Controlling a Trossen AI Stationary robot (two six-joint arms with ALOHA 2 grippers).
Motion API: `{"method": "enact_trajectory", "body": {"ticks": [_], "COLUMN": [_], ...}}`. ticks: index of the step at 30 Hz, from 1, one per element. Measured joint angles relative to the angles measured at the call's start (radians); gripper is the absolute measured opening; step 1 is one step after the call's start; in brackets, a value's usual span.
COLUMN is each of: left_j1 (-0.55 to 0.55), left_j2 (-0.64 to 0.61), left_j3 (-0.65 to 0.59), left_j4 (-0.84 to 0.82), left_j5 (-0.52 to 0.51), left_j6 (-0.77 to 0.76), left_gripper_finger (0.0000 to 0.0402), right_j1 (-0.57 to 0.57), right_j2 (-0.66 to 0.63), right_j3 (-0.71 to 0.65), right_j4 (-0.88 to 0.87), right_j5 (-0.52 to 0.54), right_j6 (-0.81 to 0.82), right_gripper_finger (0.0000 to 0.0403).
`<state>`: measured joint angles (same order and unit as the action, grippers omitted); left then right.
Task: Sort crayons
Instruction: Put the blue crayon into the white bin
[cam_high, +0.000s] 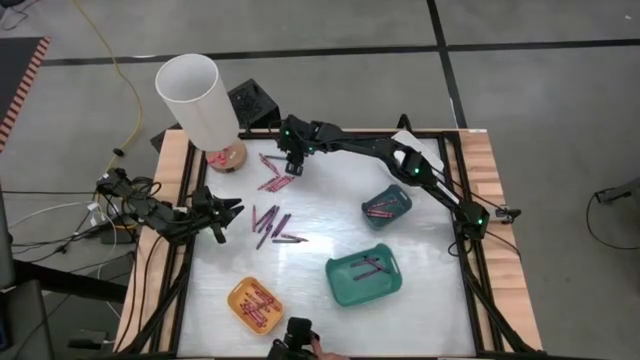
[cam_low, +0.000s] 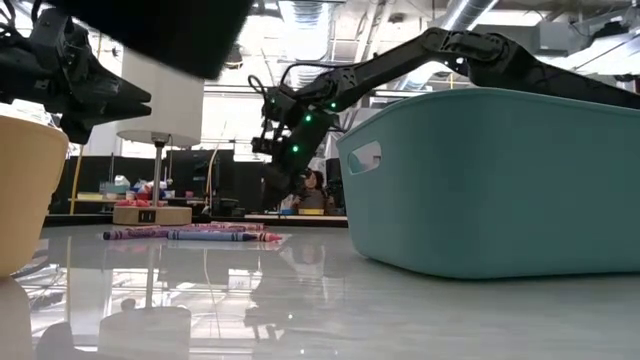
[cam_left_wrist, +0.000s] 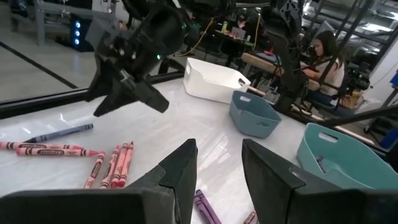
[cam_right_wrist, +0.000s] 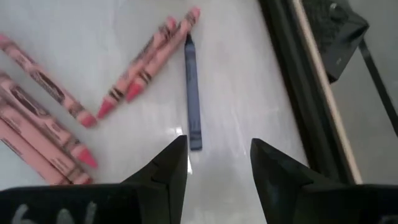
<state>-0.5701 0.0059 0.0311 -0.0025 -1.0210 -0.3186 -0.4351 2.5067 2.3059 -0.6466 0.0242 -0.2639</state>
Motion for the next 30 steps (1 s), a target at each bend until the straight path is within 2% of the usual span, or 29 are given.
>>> {"method": "enact_trajectory", "body": {"ticks": [5, 7, 9, 12, 18, 23, 27, 30], "left_j1": [0.000, 0.000, 0.000, 0.001, 0.046, 0.114, 0.194, 0.281], "left_j2": [0.000, 0.000, 0.000, 0.000, 0.035, 0.203, 0.387, 0.517], "left_j3": [0.000, 0.000, 0.007, 0.035, 0.121, 0.204, 0.324, 0.442], "left_j4": [0.001, 0.016, 0.018, 0.019, 0.034, 0.132, 0.118, 0.036], "left_j5": [-0.002, -0.045, -0.108, -0.137, -0.093, -0.016, 0.019, 0.141], "left_j6": [-0.034, -0.062, -0.105, -0.097, -0.021, 0.062, 0.097, 0.114], "left_gripper_finger": [0.0117, 0.0116, 0.0112, 0.0093, 0.0036, 0.0011, 0.0001, 0.0000], "right_j1": [0.012, 0.026, 0.039, 0.057, 0.081, 0.089, 0.088, 0.085], "right_j2": [-0.016, -0.057, -0.122, -0.237, -0.485, -0.657, -0.764, -0.820], "right_j3": [-0.002, -0.002, -0.002, -0.001, -0.002, -0.001, -0.001, -0.001], "right_j4": [-0.013, -0.053, -0.130, -0.240, -0.364, -0.411, -0.418, -0.421], "right_j5": [-0.005, -0.003, 0.001, 0.030, 0.081, 0.089, 0.095, 0.095], "right_j6": [-0.038, -0.061, -0.089, -0.109, -0.127, -0.095, -0.053, -0.051], "right_gripper_finger": [0.0168, 0.0168, 0.0168, 0.0169, 0.0168, 0.0168, 0.0168, 0.0169]}}
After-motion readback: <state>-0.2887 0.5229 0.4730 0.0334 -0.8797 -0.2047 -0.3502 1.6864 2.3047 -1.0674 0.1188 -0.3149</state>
